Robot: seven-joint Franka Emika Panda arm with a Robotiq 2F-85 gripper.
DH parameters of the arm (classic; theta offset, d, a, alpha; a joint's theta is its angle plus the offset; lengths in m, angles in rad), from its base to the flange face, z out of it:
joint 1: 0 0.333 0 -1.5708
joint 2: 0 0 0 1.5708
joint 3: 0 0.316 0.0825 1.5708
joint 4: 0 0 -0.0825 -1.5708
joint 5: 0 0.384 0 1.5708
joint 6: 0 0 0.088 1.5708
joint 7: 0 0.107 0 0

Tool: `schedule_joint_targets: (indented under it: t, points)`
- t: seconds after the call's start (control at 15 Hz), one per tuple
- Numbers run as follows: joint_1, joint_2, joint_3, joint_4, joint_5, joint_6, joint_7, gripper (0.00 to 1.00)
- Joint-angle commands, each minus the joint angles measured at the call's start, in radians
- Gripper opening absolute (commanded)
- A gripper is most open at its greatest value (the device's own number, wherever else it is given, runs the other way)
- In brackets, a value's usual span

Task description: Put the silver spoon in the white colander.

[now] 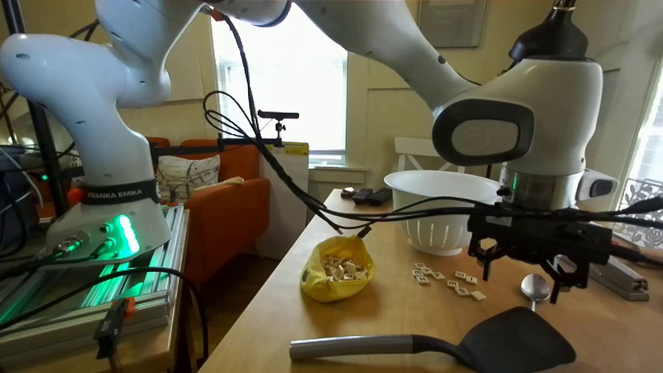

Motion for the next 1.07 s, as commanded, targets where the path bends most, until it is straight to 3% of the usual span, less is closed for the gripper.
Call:
schedule_joint_targets:
  t: [0.0,0.2,0.27,0.47,0.67,1.0]
  points:
    - [-0.003,0.040,-0.011,0.053,0.000,-0.010,0.000,0.68]
    - [-0.003,0.054,-0.019,0.070,-0.003,-0.018,0.008,0.45]
    - [-0.003,0.058,-0.021,0.076,-0.003,-0.019,0.010,0.43]
    - [-0.002,0.073,-0.025,0.099,-0.008,-0.034,0.016,0.42]
    - [0.001,0.086,-0.023,0.129,-0.011,-0.047,0.012,0.53]
    - [0.014,0.101,-0.037,0.154,-0.038,-0.092,-0.001,0.48]
